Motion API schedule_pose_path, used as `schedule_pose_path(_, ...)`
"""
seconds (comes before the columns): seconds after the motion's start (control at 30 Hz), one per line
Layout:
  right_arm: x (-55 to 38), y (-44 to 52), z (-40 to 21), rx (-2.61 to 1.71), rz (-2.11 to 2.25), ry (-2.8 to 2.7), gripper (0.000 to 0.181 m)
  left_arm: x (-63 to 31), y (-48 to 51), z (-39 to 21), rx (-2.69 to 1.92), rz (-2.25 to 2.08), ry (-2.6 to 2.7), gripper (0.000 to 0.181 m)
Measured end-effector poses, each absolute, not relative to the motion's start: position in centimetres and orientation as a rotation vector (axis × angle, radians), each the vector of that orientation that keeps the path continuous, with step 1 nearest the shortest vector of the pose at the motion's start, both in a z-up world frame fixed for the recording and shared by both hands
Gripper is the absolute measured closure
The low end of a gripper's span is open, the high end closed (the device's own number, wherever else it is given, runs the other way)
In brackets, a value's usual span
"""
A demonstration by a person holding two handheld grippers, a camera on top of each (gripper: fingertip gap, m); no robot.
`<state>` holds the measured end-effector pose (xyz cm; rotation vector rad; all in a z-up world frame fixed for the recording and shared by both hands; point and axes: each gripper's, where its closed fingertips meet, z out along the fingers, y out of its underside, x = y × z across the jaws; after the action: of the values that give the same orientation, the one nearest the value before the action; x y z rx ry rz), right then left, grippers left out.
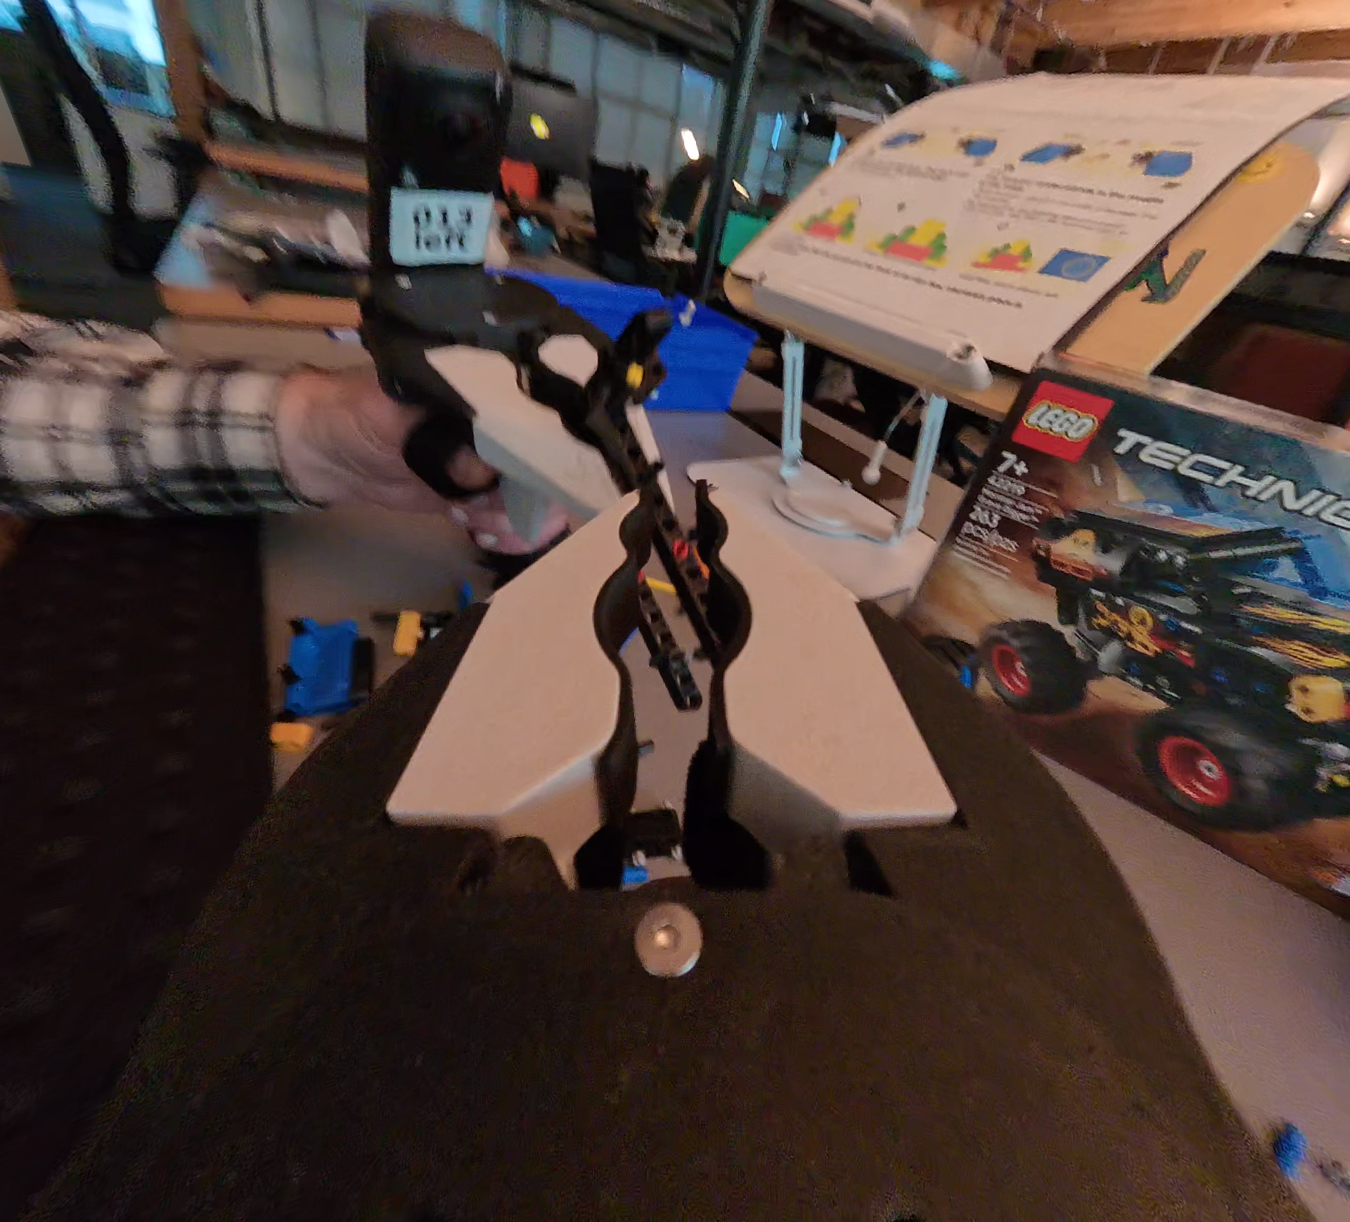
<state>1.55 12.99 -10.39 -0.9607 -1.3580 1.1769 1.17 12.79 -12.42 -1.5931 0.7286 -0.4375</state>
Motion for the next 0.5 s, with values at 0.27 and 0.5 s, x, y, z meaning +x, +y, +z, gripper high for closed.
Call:
schedule_pose_path(0.27,1.2,11.3,-12.0,-0.974,1.231,-1.497,0.176,2.1,12.2,-13.8,-1.596,-0.273,0.902,0.176)
schedule_pose_path(0.5,1.6,10.4,-12.1,-1.008,1.384,-1.526,0.18,2.2,11.6,-13.9,-1.546,-0.117,1.035,0.176)
